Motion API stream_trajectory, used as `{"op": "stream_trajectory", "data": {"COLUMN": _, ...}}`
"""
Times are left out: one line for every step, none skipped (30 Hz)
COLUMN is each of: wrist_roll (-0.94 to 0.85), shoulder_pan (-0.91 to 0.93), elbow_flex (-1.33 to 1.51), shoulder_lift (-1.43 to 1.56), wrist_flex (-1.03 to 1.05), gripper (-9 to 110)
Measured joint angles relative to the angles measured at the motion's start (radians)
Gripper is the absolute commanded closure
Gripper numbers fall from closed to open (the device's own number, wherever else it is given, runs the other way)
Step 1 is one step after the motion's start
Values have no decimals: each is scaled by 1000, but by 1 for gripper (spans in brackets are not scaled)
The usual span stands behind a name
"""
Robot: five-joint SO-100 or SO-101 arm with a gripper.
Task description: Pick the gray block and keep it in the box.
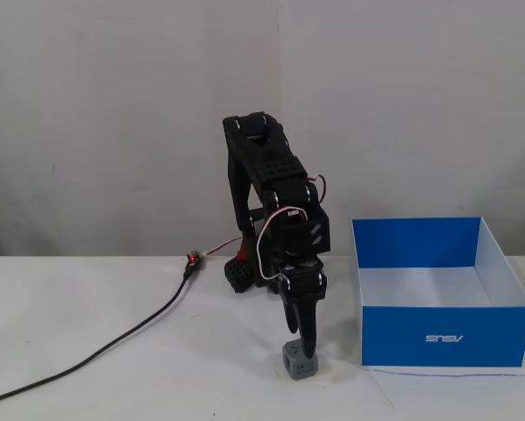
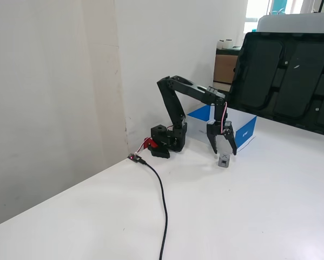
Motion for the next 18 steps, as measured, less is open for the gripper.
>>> {"op": "stream_trajectory", "data": {"wrist_roll": 0, "shoulder_pan": 0, "elbow_flex": -6, "shoulder_lift": -8, "wrist_flex": -3, "gripper": 76}}
{"op": "stream_trajectory", "data": {"wrist_roll": 0, "shoulder_pan": 0, "elbow_flex": -9, "shoulder_lift": -14, "wrist_flex": -6, "gripper": 76}}
{"op": "stream_trajectory", "data": {"wrist_roll": 0, "shoulder_pan": 0, "elbow_flex": -14, "shoulder_lift": -20, "wrist_flex": -11, "gripper": 76}}
{"op": "stream_trajectory", "data": {"wrist_roll": 0, "shoulder_pan": 0, "elbow_flex": -17, "shoulder_lift": -26, "wrist_flex": -14, "gripper": 76}}
{"op": "stream_trajectory", "data": {"wrist_roll": 0, "shoulder_pan": 0, "elbow_flex": -20, "shoulder_lift": -34, "wrist_flex": -17, "gripper": 76}}
{"op": "stream_trajectory", "data": {"wrist_roll": 0, "shoulder_pan": 0, "elbow_flex": -26, "shoulder_lift": -44, "wrist_flex": -17, "gripper": 76}}
{"op": "stream_trajectory", "data": {"wrist_roll": 0, "shoulder_pan": 0, "elbow_flex": -31, "shoulder_lift": -55, "wrist_flex": -17, "gripper": 76}}
{"op": "stream_trajectory", "data": {"wrist_roll": 0, "shoulder_pan": 0, "elbow_flex": -34, "shoulder_lift": -66, "wrist_flex": -17, "gripper": 77}}
{"op": "stream_trajectory", "data": {"wrist_roll": 0, "shoulder_pan": 0, "elbow_flex": -35, "shoulder_lift": -75, "wrist_flex": -17, "gripper": 77}}
{"op": "stream_trajectory", "data": {"wrist_roll": 0, "shoulder_pan": 0, "elbow_flex": -35, "shoulder_lift": -83, "wrist_flex": -17, "gripper": 77}}
{"op": "stream_trajectory", "data": {"wrist_roll": 0, "shoulder_pan": 0, "elbow_flex": -35, "shoulder_lift": -89, "wrist_flex": -20, "gripper": 77}}
{"op": "stream_trajectory", "data": {"wrist_roll": 0, "shoulder_pan": 0, "elbow_flex": -35, "shoulder_lift": -97, "wrist_flex": -26, "gripper": 77}}
{"op": "stream_trajectory", "data": {"wrist_roll": 0, "shoulder_pan": 0, "elbow_flex": -35, "shoulder_lift": -104, "wrist_flex": -32, "gripper": 77}}
{"op": "stream_trajectory", "data": {"wrist_roll": 0, "shoulder_pan": 0, "elbow_flex": -35, "shoulder_lift": -110, "wrist_flex": -37, "gripper": 78}}
{"op": "stream_trajectory", "data": {"wrist_roll": 0, "shoulder_pan": 0, "elbow_flex": -35, "shoulder_lift": -115, "wrist_flex": -41, "gripper": 78}}
{"op": "stream_trajectory", "data": {"wrist_roll": 0, "shoulder_pan": 0, "elbow_flex": -35, "shoulder_lift": -123, "wrist_flex": -46, "gripper": 79}}
{"op": "stream_trajectory", "data": {"wrist_roll": 0, "shoulder_pan": 0, "elbow_flex": -35, "shoulder_lift": -129, "wrist_flex": -49, "gripper": 79}}
{"op": "stream_trajectory", "data": {"wrist_roll": 0, "shoulder_pan": 0, "elbow_flex": -35, "shoulder_lift": -135, "wrist_flex": -54, "gripper": 79}}
